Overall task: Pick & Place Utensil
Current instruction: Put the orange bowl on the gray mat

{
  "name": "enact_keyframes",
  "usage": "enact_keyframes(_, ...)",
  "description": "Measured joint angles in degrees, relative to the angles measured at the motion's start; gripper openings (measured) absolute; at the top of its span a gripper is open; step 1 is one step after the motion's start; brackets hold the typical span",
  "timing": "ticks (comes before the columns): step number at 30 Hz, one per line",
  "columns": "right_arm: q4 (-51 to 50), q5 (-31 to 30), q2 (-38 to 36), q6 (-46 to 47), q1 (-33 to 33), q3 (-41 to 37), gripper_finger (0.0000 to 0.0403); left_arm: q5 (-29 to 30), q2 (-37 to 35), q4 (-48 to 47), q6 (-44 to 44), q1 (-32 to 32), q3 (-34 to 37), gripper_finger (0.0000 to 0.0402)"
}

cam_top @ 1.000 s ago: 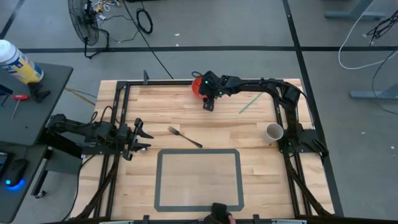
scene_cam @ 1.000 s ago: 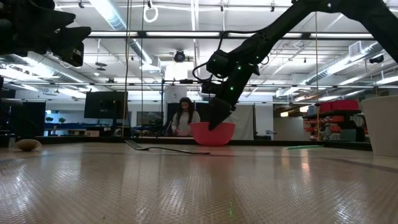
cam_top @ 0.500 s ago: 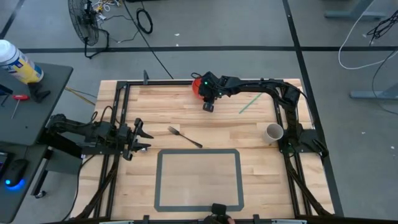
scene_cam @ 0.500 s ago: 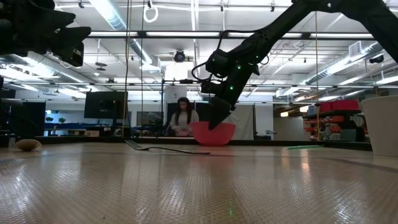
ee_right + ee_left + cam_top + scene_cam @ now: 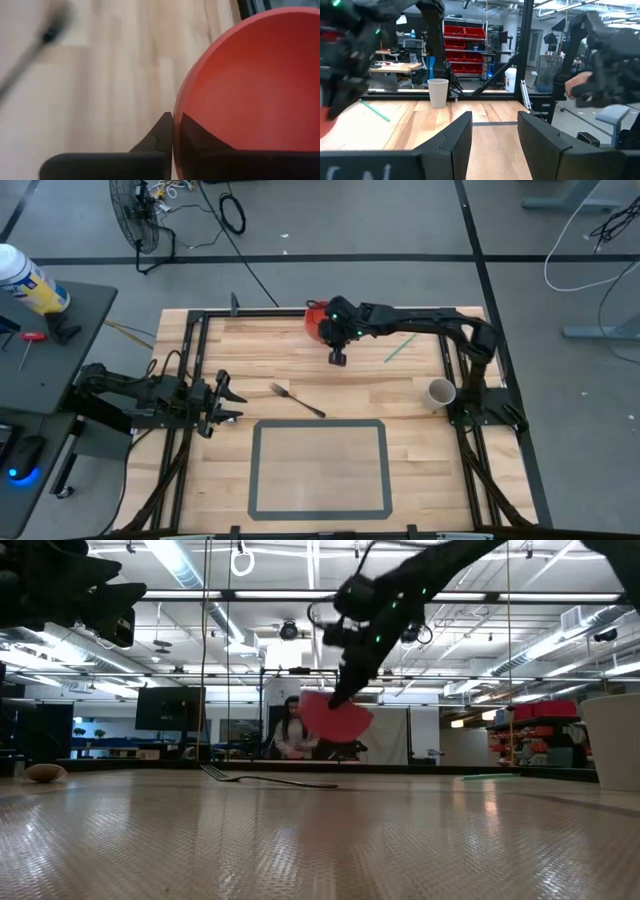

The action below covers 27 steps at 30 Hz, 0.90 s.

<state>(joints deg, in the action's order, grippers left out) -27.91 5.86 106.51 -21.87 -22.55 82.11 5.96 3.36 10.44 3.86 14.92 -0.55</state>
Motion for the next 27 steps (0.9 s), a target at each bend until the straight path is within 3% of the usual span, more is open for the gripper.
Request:
enact_keyframes(3, -3.1, 4.95, -3.23, -0.82, 2.47, 0.0, 0.0007, 0.0, 0.0, 0.0, 0.01, 0.0, 0.0, 0.0163)
enact_keyframes(9, -7.35, 21.6, -9.89, -2.41, 7.22, 0.0, 0.0005, 0.0, 0.0, 0.0, 0.01, 0.02, 0.0, 0.0163)
enact_keyframes(13, -8.92, 26.35, -13.89, -2.3, 9.97, 0.0, 0.0004, 0.0, 0.0, 0.0, 0.0, 0.02, 0.0, 0.0163)
enact_keyframes(21, -10.75, 25.57, -17.52, 4.31, 16.2, 0.0, 0.0002, 0.0, 0.0, 0.0, 0.0, 0.02, 0.0, 0.0163)
enact_keyframes(27, -10.94, 14.95, -17.45, 8.29, 23.31, 0.0, 0.0002, 0.0, 0.0, 0.0, 0.0, 0.01, 0.01, 0.0163)
